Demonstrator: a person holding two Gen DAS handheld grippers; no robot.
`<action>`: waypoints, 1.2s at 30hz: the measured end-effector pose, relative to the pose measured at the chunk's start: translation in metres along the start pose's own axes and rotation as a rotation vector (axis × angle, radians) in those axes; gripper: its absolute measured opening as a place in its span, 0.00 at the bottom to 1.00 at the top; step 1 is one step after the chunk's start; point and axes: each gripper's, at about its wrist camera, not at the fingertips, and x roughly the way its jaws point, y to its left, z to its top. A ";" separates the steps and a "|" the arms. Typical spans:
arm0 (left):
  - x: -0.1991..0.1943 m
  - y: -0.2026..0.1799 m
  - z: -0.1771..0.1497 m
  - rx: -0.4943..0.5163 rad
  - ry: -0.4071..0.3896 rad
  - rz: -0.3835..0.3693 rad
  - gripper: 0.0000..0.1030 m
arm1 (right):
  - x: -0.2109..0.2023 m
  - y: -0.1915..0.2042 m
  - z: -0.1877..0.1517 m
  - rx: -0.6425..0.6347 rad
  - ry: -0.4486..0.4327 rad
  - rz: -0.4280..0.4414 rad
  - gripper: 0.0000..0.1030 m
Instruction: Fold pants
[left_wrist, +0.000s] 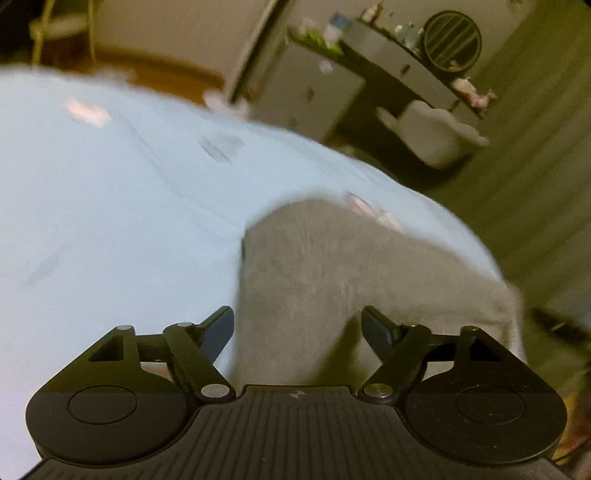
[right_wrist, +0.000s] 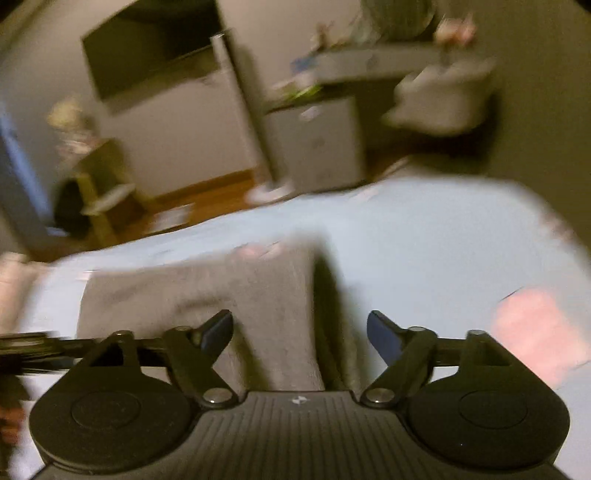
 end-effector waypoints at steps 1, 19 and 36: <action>-0.001 0.000 -0.004 0.012 -0.016 0.024 0.84 | -0.001 0.002 -0.002 -0.017 -0.007 -0.012 0.83; 0.048 -0.023 -0.002 0.196 -0.112 0.350 0.98 | 0.096 0.050 -0.041 -0.217 0.106 -0.106 0.58; -0.031 -0.005 -0.105 0.159 -0.002 0.237 0.98 | 0.010 0.039 -0.084 -0.164 0.095 -0.146 0.75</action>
